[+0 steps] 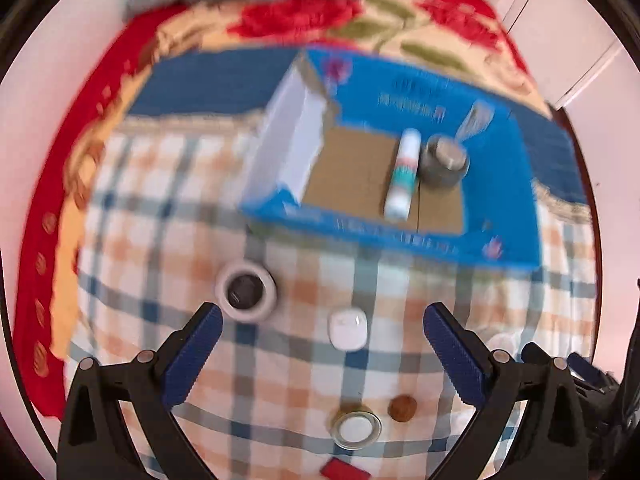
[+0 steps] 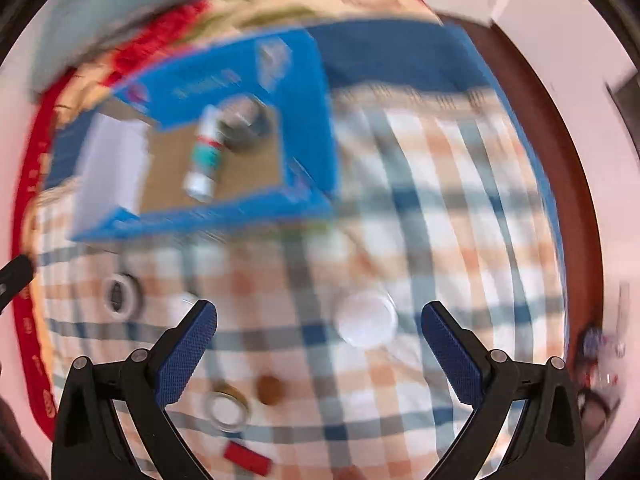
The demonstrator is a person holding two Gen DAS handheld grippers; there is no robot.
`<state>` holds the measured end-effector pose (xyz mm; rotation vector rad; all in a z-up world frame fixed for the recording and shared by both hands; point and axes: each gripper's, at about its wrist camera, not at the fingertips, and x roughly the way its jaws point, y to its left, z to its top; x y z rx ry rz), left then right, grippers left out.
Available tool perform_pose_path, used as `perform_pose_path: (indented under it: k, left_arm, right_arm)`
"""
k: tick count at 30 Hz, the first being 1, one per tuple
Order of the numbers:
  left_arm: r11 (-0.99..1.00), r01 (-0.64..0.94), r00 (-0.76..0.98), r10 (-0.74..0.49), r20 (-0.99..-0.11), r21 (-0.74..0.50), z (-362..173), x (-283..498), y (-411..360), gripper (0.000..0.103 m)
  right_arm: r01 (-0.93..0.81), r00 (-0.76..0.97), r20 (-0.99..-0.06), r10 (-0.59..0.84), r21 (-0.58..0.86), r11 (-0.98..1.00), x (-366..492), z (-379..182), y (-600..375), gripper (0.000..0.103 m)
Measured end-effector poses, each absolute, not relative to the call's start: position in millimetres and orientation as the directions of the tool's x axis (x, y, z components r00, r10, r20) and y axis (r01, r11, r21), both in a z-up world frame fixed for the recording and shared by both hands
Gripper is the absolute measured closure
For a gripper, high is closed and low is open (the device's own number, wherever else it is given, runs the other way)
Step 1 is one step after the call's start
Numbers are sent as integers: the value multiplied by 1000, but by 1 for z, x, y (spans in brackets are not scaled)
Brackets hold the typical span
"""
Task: Organize rigid objects
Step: 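Grasp the black-and-white compact with the left tool while the right tool grasps the white tape roll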
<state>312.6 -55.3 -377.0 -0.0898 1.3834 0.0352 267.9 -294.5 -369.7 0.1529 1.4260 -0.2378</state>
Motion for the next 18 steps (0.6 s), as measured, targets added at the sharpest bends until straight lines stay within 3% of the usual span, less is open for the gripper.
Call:
perform_pose_path:
  k: [6, 12, 15, 18]
  left_arm:
    - [998, -65, 110, 2, -994, -5, -443, 310, -88, 0]
    - [997, -55, 91, 64, -994, 59, -474, 315, -96, 0]
    - [994, -67, 91, 94, -991, 88, -481, 318, -87, 0]
    - [991, -88, 88, 109, -990, 101, -481, 319, -70, 0]
  right_arm:
    - [344, -15, -999, -46, -48, 938, 251, -453, -335, 0]
    - [387, -115, -993, 41, -7, 922, 254, -519, -349, 2]
    - [401, -169, -985, 38, -34, 916, 254, -542, -350, 29]
    - [383, -174, -985, -3, -71, 921, 252, -547, -346, 33]
